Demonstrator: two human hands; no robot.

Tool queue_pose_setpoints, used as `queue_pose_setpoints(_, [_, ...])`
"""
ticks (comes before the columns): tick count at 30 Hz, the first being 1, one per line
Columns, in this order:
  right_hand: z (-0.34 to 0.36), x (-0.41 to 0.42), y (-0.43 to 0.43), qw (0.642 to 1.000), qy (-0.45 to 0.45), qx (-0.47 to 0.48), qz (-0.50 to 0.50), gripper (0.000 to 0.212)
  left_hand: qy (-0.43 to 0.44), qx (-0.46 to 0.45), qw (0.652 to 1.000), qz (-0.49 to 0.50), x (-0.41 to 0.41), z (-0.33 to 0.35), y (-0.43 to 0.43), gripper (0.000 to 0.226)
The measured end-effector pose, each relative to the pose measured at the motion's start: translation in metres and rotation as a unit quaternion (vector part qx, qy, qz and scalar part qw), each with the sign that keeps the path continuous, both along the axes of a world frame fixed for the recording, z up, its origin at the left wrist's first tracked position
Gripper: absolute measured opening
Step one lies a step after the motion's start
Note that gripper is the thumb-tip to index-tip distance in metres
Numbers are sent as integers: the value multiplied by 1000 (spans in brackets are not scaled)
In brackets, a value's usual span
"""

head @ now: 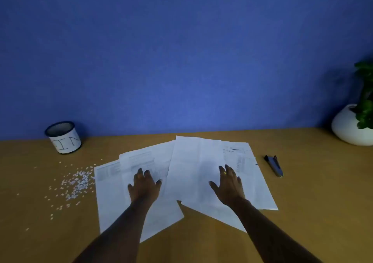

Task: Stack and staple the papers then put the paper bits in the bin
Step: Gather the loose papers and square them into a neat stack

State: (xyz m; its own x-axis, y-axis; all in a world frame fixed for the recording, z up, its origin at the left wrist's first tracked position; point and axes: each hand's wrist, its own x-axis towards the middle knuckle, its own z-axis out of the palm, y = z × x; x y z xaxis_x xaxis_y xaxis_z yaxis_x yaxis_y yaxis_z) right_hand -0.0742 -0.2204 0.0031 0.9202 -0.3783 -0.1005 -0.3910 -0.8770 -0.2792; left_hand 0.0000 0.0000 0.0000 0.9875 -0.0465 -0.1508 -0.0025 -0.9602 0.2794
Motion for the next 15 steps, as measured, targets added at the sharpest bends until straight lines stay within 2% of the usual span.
queue_pose_setpoints(4, [-9, 9, -18, 996, 25, 63, -64, 71, 10, -27, 999, 38, 17, -7, -10, 61])
queue_pose_setpoints(8, [-14, 19, -38, 984, 1, 97, -147, 73, 0, -55, 998, 23, 24, -9, -35, 59])
queue_pose_setpoints(15, [-19, 24, -66, 948, 28, 139, -284, 92, 28, -88, 995, 36, 41, -10, -68, 61])
